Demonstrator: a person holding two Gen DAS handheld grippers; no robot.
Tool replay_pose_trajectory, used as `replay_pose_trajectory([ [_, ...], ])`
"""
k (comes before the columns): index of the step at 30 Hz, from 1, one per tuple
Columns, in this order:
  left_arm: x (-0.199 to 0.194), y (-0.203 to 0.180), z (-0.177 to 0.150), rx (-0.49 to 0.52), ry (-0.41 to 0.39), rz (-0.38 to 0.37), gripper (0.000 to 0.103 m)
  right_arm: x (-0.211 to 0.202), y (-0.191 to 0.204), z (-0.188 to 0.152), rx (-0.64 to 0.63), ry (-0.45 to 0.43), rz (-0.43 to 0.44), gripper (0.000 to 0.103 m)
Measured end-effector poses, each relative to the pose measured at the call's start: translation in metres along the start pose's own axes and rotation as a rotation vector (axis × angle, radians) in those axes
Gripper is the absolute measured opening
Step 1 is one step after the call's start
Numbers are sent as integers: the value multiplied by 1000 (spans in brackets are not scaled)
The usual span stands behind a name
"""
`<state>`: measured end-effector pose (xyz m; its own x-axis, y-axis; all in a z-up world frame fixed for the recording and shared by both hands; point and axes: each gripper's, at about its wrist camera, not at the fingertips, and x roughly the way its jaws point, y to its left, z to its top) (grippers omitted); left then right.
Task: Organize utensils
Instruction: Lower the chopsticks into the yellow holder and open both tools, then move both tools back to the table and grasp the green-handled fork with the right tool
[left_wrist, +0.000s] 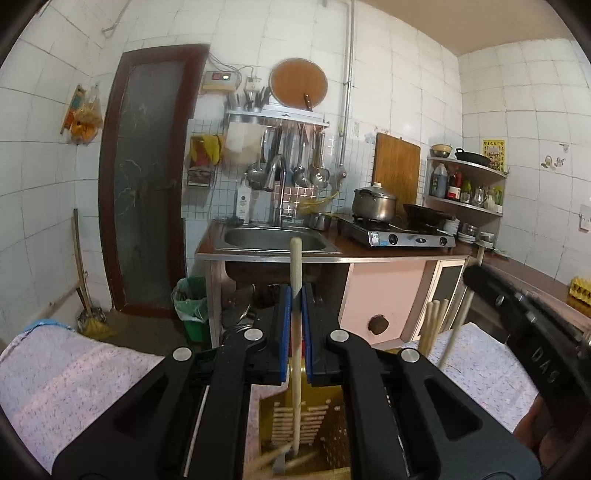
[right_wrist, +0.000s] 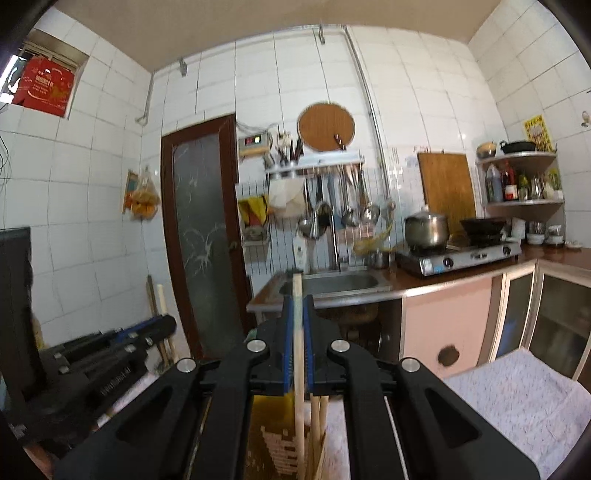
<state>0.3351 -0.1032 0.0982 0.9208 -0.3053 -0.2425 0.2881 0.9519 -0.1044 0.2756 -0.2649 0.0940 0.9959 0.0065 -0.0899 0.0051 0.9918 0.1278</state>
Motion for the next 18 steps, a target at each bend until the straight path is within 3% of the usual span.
replay_pose_trajectory([
  [2,-16,2,7,-2,-1,9,22,-10,-1,6,4,23,-21,13],
  [4,-36,5,18,-14,-8,30,56,-27,-3,11,17,38,-39,61],
  [7,-71,13,31,-19,-6,65,71,-58,-3,17,10,59,-83,63],
  [10,-103,28,29,-41,38,79,83,-84,-7,12,49,143,-105,63],
  [18,-157,61,-53,-36,188,188,98,-124,3,-51,86,355,-140,63],
])
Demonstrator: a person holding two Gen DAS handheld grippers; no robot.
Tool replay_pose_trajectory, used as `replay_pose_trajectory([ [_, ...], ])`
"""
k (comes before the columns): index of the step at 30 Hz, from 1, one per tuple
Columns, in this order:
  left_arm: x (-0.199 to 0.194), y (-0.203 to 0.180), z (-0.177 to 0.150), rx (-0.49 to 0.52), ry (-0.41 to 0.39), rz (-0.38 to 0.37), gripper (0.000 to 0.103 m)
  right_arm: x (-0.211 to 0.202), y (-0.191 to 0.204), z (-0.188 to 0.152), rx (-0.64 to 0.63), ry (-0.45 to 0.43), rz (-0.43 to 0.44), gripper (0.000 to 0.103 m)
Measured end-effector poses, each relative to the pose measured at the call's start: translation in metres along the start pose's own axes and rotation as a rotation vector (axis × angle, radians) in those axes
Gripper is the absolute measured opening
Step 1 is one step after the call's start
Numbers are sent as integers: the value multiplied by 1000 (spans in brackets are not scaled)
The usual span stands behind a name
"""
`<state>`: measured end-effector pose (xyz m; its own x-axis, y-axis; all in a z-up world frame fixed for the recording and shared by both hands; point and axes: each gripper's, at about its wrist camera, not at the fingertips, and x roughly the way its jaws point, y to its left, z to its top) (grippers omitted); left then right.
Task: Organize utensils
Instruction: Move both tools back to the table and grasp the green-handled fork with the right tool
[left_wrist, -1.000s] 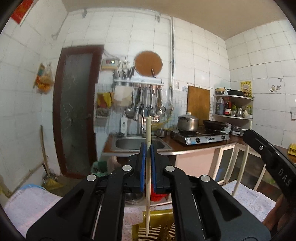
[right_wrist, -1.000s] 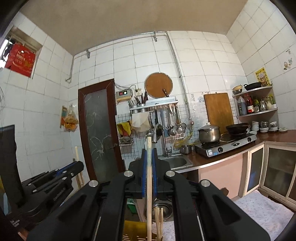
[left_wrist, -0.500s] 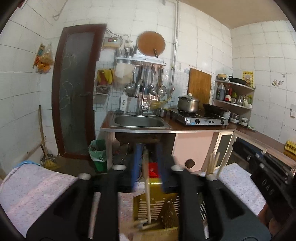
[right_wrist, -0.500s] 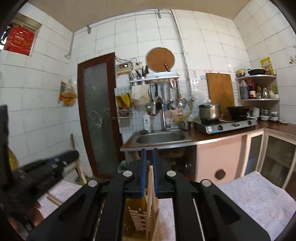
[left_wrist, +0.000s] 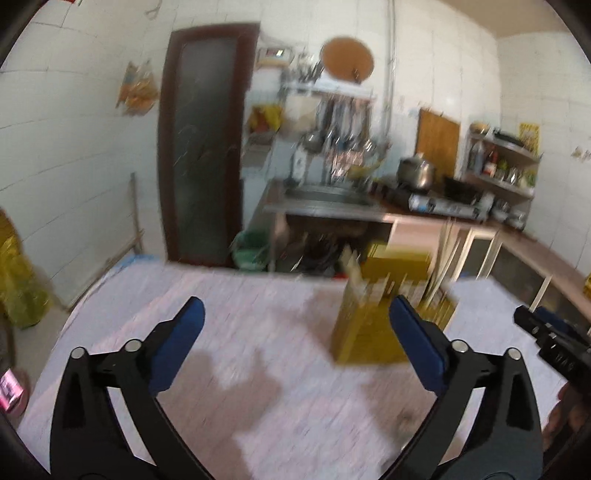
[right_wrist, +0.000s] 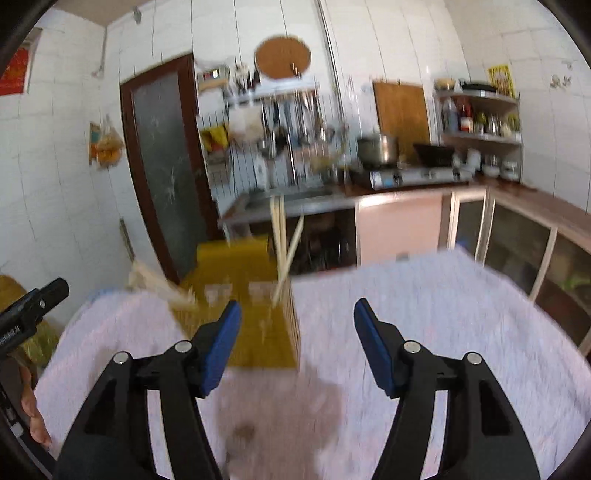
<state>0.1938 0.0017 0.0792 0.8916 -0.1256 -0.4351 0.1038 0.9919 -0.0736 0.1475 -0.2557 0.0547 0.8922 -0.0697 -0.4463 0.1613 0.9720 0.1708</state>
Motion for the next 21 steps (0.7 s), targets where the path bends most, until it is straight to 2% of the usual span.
replay_pose_trajectory([
  [5,3,18,-55,-1,104,37,98,7,17,-55,-43,102,-24,63],
  [9,15,29,-79,8,149,66,98,22,28,-78,-59,177,-45,63],
  [13,30,38,-91,21,186,83,98,48,44,-87,-78,270,-63,63],
  [18,50,45,-87,2,230,91,98,74,62,-97,-77,371,-95,62],
  [21,53,43,-88,19,230,102,98,85,68,-99,-74,397,-116,61],
])
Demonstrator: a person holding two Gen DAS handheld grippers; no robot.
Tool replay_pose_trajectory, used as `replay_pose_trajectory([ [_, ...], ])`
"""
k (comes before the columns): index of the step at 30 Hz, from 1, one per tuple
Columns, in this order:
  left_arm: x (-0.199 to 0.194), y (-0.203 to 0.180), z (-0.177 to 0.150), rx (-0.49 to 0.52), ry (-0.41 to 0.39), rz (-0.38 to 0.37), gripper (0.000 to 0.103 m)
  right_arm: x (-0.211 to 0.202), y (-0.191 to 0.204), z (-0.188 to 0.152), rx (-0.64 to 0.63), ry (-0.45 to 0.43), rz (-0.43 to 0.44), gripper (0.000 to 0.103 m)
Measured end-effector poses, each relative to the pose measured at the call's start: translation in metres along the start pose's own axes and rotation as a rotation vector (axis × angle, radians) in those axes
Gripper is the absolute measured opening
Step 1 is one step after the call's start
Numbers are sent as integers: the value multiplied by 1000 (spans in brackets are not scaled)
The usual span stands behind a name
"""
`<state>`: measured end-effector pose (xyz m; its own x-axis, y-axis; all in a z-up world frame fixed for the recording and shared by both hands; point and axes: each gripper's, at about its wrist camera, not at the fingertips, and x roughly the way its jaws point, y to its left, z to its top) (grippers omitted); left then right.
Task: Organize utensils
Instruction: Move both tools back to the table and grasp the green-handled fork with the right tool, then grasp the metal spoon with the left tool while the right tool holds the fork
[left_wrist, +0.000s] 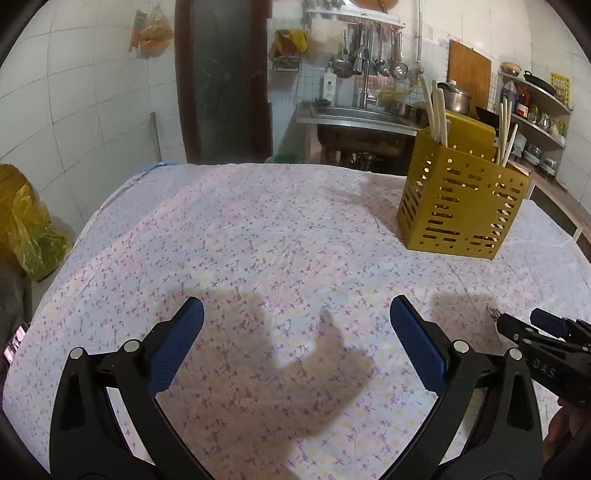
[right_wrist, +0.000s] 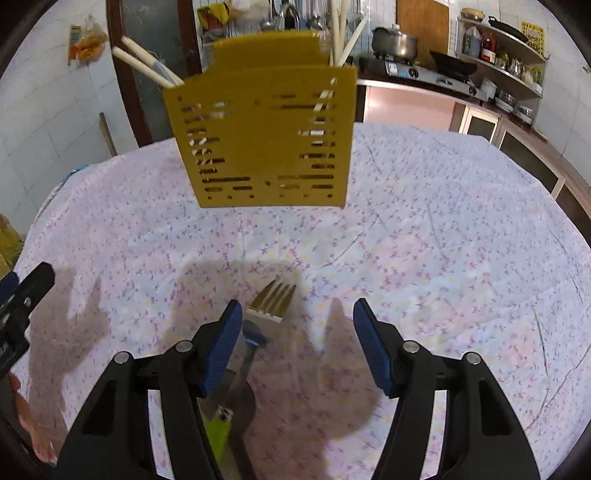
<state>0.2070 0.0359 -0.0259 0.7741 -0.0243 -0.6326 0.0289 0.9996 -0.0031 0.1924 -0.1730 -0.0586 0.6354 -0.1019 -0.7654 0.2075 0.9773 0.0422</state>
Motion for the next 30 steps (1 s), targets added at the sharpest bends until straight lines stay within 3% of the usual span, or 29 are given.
replay_pose_trajectory([
  [7,0,-10,-5,17,15,5,98,15,12,7,-1,71,3,32],
  [15,-8,-37,-10,41,42,15,98,0,-17,3,27,29,98,27],
  [21,-10,-70,-23,23,108,-45,98,-15,-70,-7,26,25,191,27],
  [25,-6,-99,-34,1,171,-85,97,-23,-100,-16,-8,18,174,27],
  [30,-5,-135,-49,3,230,-84,97,-25,-134,-22,-6,17,144,27],
])
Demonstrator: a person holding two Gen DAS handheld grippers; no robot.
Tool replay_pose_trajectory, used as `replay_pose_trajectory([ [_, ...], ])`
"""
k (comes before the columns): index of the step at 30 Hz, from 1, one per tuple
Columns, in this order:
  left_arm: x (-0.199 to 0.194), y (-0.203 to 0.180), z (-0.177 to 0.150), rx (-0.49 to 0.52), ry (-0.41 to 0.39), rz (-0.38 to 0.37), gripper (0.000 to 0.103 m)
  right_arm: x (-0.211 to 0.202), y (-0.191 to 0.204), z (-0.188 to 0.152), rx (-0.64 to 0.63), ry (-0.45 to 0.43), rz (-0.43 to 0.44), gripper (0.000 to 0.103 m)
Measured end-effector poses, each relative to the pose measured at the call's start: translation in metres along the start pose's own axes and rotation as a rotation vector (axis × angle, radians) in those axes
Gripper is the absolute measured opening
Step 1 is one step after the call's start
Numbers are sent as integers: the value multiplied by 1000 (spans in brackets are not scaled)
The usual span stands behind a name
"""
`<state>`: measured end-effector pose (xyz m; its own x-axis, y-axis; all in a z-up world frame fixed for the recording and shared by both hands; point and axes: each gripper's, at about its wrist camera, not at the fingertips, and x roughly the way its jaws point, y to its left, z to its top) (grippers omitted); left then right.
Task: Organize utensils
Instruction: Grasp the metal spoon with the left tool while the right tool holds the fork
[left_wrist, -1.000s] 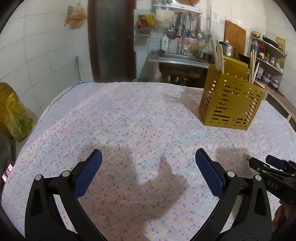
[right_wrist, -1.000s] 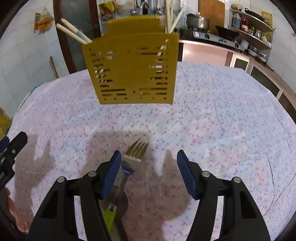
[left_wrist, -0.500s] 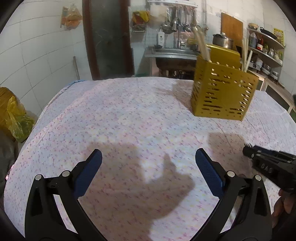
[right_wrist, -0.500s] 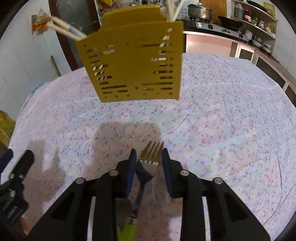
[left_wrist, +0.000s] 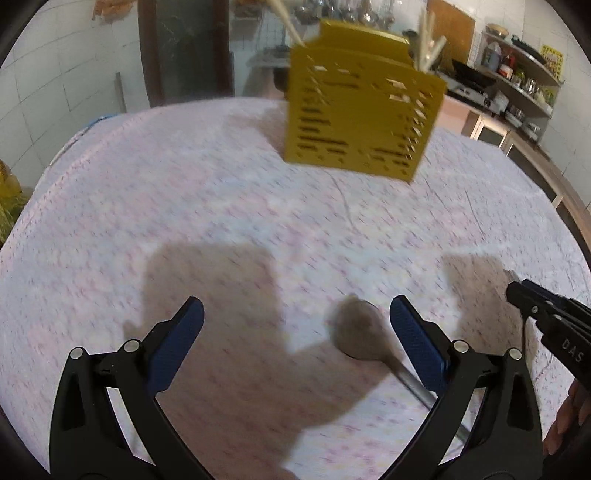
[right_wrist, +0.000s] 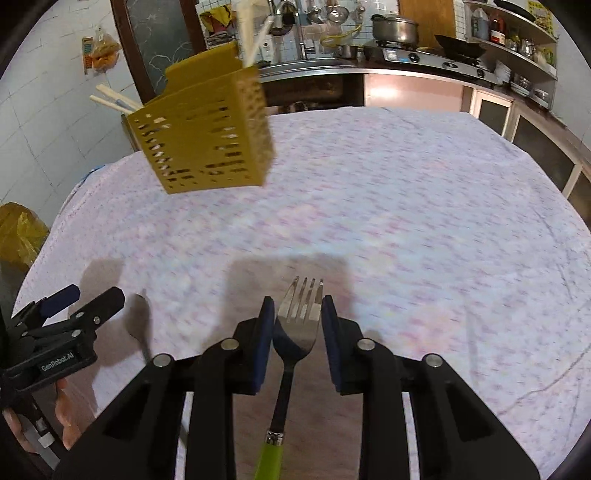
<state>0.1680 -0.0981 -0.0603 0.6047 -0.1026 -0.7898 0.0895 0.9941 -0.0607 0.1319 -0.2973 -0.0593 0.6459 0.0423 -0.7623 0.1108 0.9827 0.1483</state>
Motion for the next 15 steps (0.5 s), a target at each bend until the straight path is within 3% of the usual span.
replay_pose_trajectory([
  [5,3,-21,-7,-31,34,27,94,2,-23,-8,36,-2,6,27],
  [8,11,-31,-9,-32,88,25,69,4,-24,-11,44,-5,18,27],
  [12,14,-35,-6,-29,91,35,57,2,-23,-12,45,-15,25,26],
  [15,17,-33,0,-21,102,28,36,2,-21,-11,45,-25,30,26],
])
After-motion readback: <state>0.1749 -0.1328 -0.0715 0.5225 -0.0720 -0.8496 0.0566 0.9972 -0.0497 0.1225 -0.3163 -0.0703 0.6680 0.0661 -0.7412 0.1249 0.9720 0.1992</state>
